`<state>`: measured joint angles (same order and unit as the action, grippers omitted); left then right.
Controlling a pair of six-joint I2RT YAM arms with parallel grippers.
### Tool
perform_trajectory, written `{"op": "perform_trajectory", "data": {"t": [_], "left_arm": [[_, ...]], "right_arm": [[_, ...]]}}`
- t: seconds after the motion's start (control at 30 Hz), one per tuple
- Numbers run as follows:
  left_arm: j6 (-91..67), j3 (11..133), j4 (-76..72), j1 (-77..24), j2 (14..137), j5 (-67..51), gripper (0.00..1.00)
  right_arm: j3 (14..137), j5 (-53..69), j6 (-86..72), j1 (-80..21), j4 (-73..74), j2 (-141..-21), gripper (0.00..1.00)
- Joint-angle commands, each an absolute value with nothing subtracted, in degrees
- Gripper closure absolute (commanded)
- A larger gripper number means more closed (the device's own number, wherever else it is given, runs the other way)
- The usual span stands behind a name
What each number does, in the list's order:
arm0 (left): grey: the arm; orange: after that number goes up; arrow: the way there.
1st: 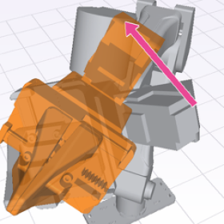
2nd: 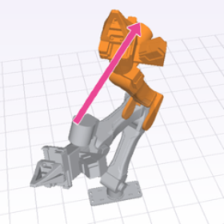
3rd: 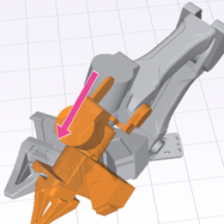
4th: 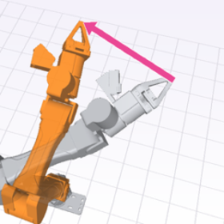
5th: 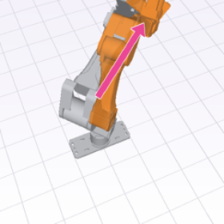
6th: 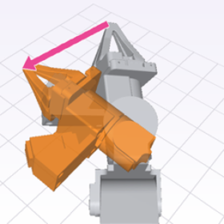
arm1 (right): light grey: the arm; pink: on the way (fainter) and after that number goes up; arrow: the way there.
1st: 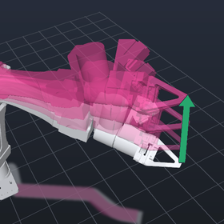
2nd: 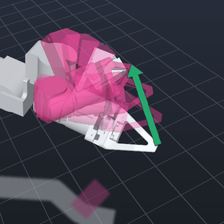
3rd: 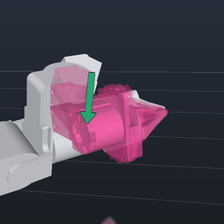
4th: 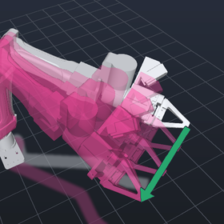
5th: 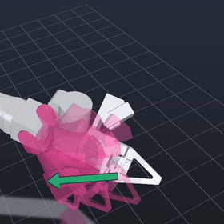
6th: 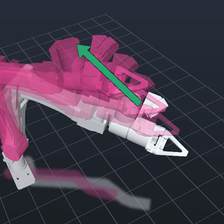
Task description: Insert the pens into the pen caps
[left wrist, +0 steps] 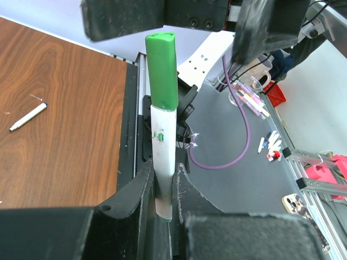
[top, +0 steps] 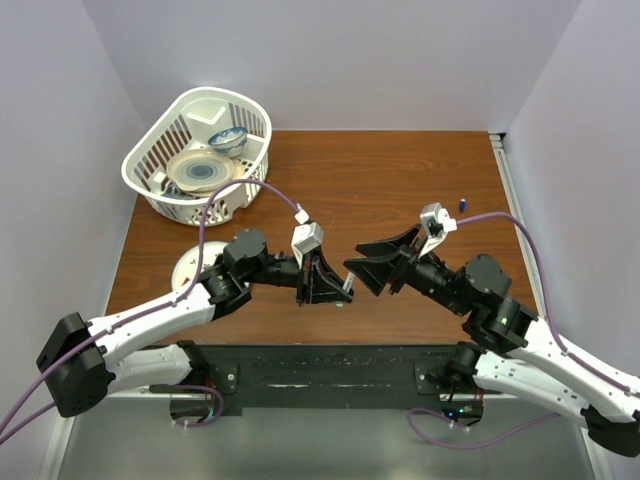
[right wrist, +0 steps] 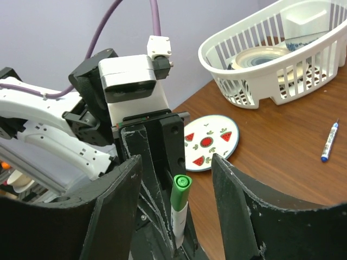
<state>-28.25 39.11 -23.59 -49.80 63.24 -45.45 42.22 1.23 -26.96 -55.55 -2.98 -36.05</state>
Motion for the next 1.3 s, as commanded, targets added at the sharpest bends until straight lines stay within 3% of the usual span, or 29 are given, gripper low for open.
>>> {"op": "perform_trajectory", "data": {"t": [0.0,0.1,0.23,0.4,0.43,0.5,0.53,0.57,0.9,1.1,1.27], "left_arm": [[-26.98,41.57,-24.43,-50.1,62.4,-46.67,1.0],[-27.07,41.66,-24.35,-50.1,62.4,-46.67,1.0],[-27.25,42.01,-24.52,-50.1,62.84,-46.58,1.0],[-27.25,42.19,-24.96,-50.1,63.1,-46.05,1.0],[-27.25,42.27,-24.96,-50.18,63.19,-46.14,1.0],[-27.33,42.36,-25.22,-50.1,63.46,-46.23,1.0],[-27.33,42.36,-25.31,-50.1,63.54,-46.06,1.0],[-27.42,42.28,-25.66,-50.1,63.54,-46.14,1.0],[-25.94,35.34,-41.21,-50.18,61.09,-40.17,1.0],[-23.2,41.48,-32.44,-50.01,65.2,-40.51,1.0],[-24.7,42.98,-34.89,-50.01,67.24,-39.82,1.0]], "right_arm": [[42.1,2.9,-27.25,-55.72,-5.54,-34.72,0.43],[41.92,3.08,-27.25,-55.72,-5.19,-35.24,0.44],[41.31,3.87,-27.25,-55.72,-5.63,-35.86,0.61],[39.2,4.22,-27.68,-55.72,-5.71,-35.68,0.64],[38.76,4.65,-27.86,-55.72,-5.8,-35.68,0.74],[38.15,4.92,-27.86,-55.64,-5.89,-35.6,0.86],[37.62,5.44,-27.77,-55.72,-6.06,-35.33,0.98],[37.36,5.71,-27.69,-55.72,-6.15,-35.25,1.0],[28.48,14.76,-35.06,-55.72,-8.01,-33.05,1.0],[26.29,15.21,-32.87,-55.64,-1.93,-28.92,1.0],[24.26,15.82,-32.87,-55.72,-2.03,-30.32,1.0]]}}
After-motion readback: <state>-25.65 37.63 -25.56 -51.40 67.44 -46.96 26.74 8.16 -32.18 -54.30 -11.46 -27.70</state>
